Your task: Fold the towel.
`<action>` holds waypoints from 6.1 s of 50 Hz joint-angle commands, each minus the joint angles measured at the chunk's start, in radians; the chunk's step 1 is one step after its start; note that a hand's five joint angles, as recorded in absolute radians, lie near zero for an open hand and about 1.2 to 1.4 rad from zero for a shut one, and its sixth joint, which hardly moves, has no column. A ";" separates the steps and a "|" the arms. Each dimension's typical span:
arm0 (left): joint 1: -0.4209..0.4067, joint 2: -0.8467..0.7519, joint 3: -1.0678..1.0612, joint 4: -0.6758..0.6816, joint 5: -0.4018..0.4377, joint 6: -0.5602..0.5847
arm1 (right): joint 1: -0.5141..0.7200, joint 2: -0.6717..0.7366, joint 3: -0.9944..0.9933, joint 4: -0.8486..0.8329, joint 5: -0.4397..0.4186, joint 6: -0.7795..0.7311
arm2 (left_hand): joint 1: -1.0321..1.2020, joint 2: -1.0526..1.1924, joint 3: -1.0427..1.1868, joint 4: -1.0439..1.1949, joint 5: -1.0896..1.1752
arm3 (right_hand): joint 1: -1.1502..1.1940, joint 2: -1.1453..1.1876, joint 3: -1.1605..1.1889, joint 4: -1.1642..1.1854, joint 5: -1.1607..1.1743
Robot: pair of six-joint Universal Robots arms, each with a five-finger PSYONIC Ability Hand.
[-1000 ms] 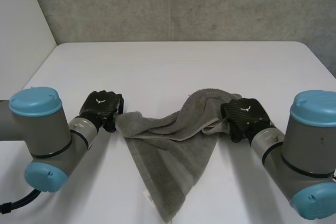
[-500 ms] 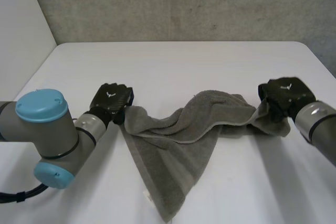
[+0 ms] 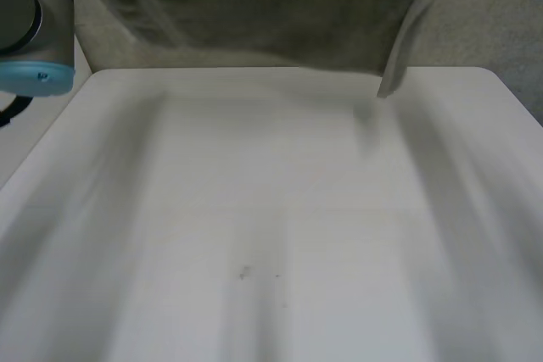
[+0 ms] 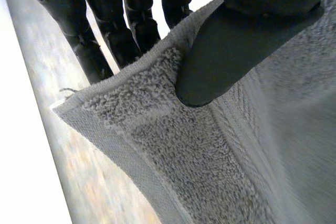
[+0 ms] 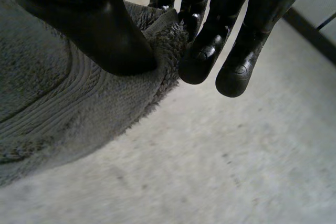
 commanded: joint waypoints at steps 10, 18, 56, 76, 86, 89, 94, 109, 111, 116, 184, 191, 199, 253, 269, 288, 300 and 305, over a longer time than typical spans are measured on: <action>0.092 0.039 -0.727 -0.162 0.058 -0.099 | -0.005 0.097 0.468 0.540 -0.289 -0.220 | 0.203 0.179 0.180 0.179 0.193 | 0.069 0.063 0.061 0.060 0.057; 0.112 0.040 -0.905 -0.162 0.129 -0.083 | -0.014 0.092 0.604 0.636 -0.220 -0.441 | 0.203 0.179 0.180 0.179 0.193 | 0.069 0.063 0.061 0.060 0.057; 0.193 0.079 -0.940 -0.050 0.135 -0.075 | -0.005 0.031 0.858 0.300 -0.039 -0.129 | 0.203 0.179 0.180 0.179 0.193 | -0.608 -0.614 -0.617 -0.617 -0.621; 0.193 0.083 -0.963 -0.050 0.136 -0.075 | 0.059 0.045 0.859 0.320 -0.039 -0.002 | 0.203 0.179 0.180 0.179 0.193 | -0.743 -0.749 -0.752 -0.753 -0.756; 0.193 0.082 -0.963 -0.050 0.136 -0.075 | 0.049 0.080 0.833 0.324 0.021 -0.022 | 0.203 0.179 0.180 0.179 0.193 | -0.725 -0.731 -0.734 -0.735 -0.738; 0.193 0.082 -0.963 -0.050 0.136 -0.075 | 0.047 0.080 0.833 0.324 0.029 -0.042 | 0.203 0.179 0.180 0.179 0.193 | -0.743 -0.749 -0.752 -0.752 -0.756; 0.193 0.080 -0.963 -0.050 0.136 -0.075 | 0.044 0.078 0.833 0.320 0.032 -0.054 | 0.203 0.179 0.180 0.179 0.193 | -0.632 -0.638 -0.641 -0.642 -0.645; 0.193 0.043 -0.971 0.042 0.152 -0.073 | -0.002 -0.041 0.842 0.292 0.030 -0.043 | 0.151 0.127 0.128 0.127 0.141 | 0.069 0.063 0.061 0.060 0.057; 0.193 0.025 -0.969 0.062 0.178 -0.073 | -0.017 -0.041 0.844 0.297 0.024 -0.045 | 0.036 0.012 0.013 0.012 0.026 | 0.069 0.063 0.061 0.060 0.057; 0.195 -0.021 -0.957 0.093 0.290 -0.072 | -0.025 -0.032 0.842 0.301 0.013 -0.048 | -0.190 -0.214 -0.213 -0.214 -0.200 | 0.069 0.063 0.061 0.060 0.057; 0.137 0.128 -0.246 -0.304 0.158 0.097 | 0.038 0.256 -0.608 1.057 0.007 -0.381 | 0.203 0.179 0.180 0.179 0.193 | 0.069 0.063 0.061 0.060 0.057; 0.130 0.164 -0.026 -0.214 0.092 -0.141 | 0.036 0.178 -0.609 0.696 0.019 -0.157 | 0.203 0.179 0.180 0.179 0.193 | 0.069 0.063 0.061 0.060 0.057; 0.130 0.192 -0.170 -0.155 0.095 -0.284 | 0.035 0.121 -0.364 0.679 0.004 -0.091 | 0.203 0.179 0.180 0.179 0.193 | 0.069 0.063 0.061 0.060 0.057; 0.330 0.568 -1.198 -0.165 0.468 0.123 | -0.137 -0.140 0.456 1.092 -0.105 -0.646 | 0.203 0.179 0.180 0.179 0.193 | 0.069 0.063 0.061 0.060 0.057; 0.105 -0.219 -0.390 -0.137 0.183 0.053 | 0.024 0.387 -0.090 0.927 0.062 -0.460 | 0.203 0.179 0.180 0.179 0.193 | 0.069 0.063 0.061 0.060 0.057; 0.086 -0.432 -0.172 -0.143 0.091 0.048 | 0.062 0.658 -0.363 0.660 0.125 -0.459 | -1.018 -1.043 -1.042 -1.042 -1.029 | -1.152 -1.158 -1.161 -1.162 -1.165; 0.087 -0.255 -0.378 -0.145 0.064 0.043 | 0.042 0.469 -0.181 0.697 0.194 -0.312 | -1.018 -1.042 -1.041 -1.041 -1.028 | -1.152 -1.158 -1.161 -1.162 -1.165; 0.087 -0.099 -0.523 -0.142 0.070 0.042 | -0.003 0.301 0.024 0.760 0.182 -0.241 | -1.018 -1.042 -1.041 -1.041 -1.028 | -1.152 -1.158 -1.161 -1.162 -1.165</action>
